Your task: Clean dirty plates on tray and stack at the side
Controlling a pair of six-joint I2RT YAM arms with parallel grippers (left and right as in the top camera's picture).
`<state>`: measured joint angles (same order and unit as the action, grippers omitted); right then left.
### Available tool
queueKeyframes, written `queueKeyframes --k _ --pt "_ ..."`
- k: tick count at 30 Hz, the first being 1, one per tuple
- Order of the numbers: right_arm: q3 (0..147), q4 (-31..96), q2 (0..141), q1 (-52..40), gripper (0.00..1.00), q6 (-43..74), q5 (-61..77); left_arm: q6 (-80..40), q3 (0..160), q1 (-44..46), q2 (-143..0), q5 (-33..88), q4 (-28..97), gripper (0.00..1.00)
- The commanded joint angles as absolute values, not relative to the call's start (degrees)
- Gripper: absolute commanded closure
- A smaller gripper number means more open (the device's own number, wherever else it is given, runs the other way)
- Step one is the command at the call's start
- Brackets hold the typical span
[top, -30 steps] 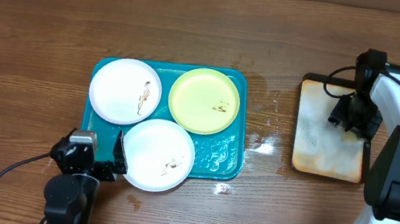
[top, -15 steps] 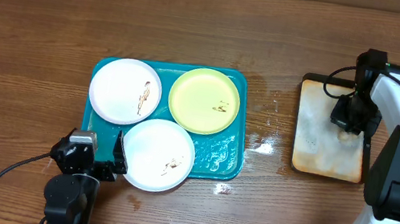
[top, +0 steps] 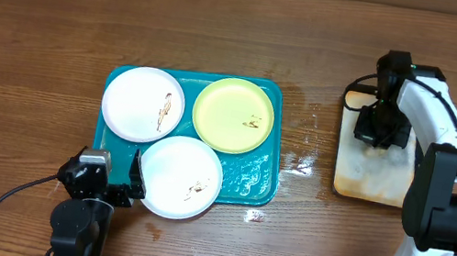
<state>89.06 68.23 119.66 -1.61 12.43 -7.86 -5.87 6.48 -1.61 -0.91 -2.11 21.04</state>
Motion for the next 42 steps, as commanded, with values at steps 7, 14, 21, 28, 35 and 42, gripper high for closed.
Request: queueKeyframes --k 7,14,21,28,35,42 --pt "92.6 69.9 119.5 0.4 0.41 14.5 -7.8 -6.2 6.2 -2.0 -0.3 -1.8 20.8 0.0" --pt "92.6 68.9 119.5 0.4 0.0 11.4 -7.6 -6.2 6.2 -2.0 -0.3 -1.8 20.7 0.0" --pt "92.7 64.5 119.5 0.4 0.0 5.7 -7.4 -6.2 6.2 -2.0 -0.3 -1.8 20.8 0.0" --pt "92.7 58.7 119.5 0.9 0.0 1.8 -7.4 -6.2 6.2 -2.0 -0.3 -1.8 20.8 0.0" --pt "92.6 56.2 119.5 1.5 0.09 -6.7 -7.4 -6.2 6.2 -2.0 -0.3 -1.9 20.8 0.0" --pt "92.6 57.2 119.5 3.0 0.0 -12.2 -3.6 -6.2 6.2 -2.0 -0.3 -1.9 20.8 0.0"
